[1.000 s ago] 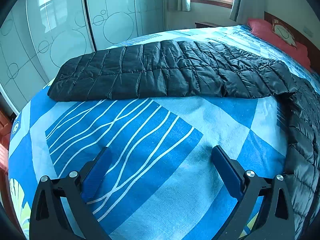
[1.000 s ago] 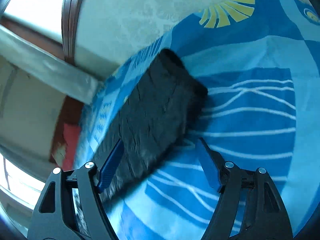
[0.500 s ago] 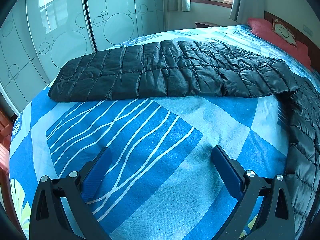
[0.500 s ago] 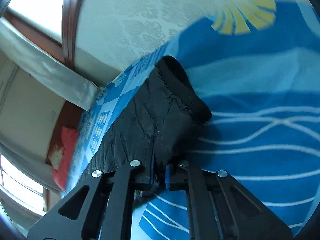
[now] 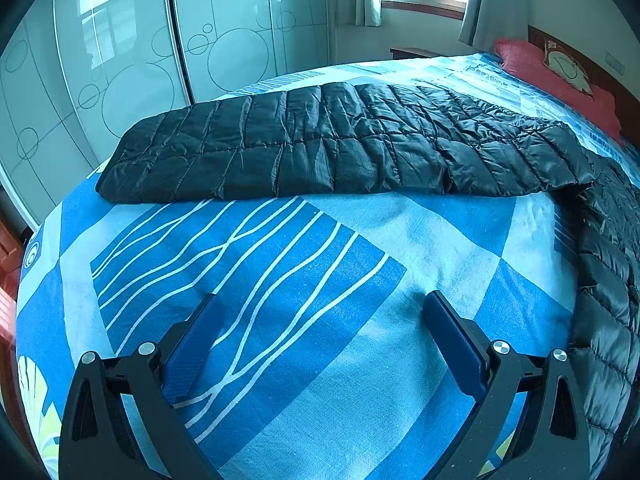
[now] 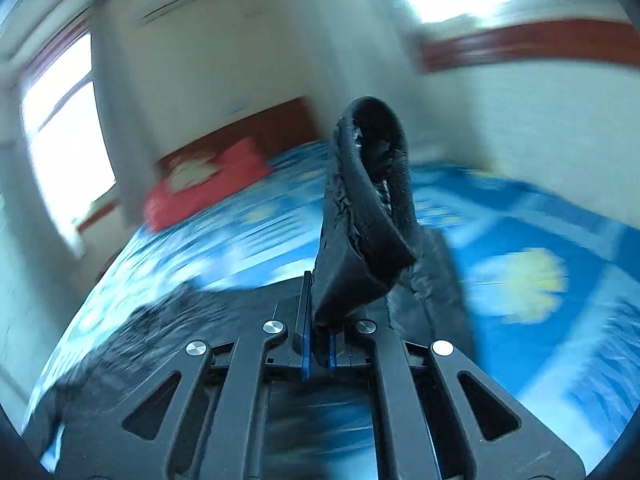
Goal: Fold large clothes
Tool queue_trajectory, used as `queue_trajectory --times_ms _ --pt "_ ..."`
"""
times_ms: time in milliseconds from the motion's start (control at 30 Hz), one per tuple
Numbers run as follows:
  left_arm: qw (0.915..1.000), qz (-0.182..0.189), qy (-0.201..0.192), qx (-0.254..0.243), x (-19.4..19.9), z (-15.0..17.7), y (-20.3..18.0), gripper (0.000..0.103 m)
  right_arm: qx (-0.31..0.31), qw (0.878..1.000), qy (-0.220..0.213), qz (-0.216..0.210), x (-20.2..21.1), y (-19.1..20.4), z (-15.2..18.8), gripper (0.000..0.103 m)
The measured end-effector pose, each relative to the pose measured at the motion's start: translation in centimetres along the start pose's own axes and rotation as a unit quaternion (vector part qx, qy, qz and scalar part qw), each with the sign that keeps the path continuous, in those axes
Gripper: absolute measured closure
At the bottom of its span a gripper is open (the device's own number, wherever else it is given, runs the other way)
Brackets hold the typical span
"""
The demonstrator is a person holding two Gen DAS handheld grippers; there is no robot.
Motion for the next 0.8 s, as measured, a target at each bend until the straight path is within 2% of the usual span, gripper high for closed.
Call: queue_trajectory --times_ms 67,233,433,567,733,800 --pt "1.0000 0.002 0.000 0.002 -0.1 0.0 0.1 0.004 0.033 0.999 0.018 -0.033 -1.9 6.6 1.8 0.097" --pt "1.0000 0.006 -0.002 0.005 0.0 0.0 0.3 0.004 0.089 0.989 0.071 -0.097 -5.0 18.8 7.6 0.098" --pt "0.9999 0.009 -0.004 0.008 0.0 0.1 0.4 0.004 0.146 0.969 0.124 -0.154 -6.2 30.3 14.2 0.098" --pt "0.9999 0.011 -0.006 0.009 0.0 0.1 0.4 0.004 0.194 0.953 0.159 -0.167 -6.5 35.1 18.9 0.097" --pt "0.9999 0.011 -0.006 0.009 0.0 0.2 0.5 0.004 0.226 0.935 0.219 -0.160 -8.2 36.4 23.8 0.096" --pt "0.9999 0.011 -0.007 0.009 0.0 0.2 0.5 0.004 0.235 0.929 0.239 -0.155 -8.9 36.9 25.5 0.092"
Point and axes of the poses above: each gripper's, at about its wrist camera, not at the fingertips, and x roughly against the way its jaws point, y to its left, z to its underside, the point moved 10 cm from there along -x, roughly the way its jaws point, and after that the axes turned 2 degrees about -y, right-handed, at the moved point
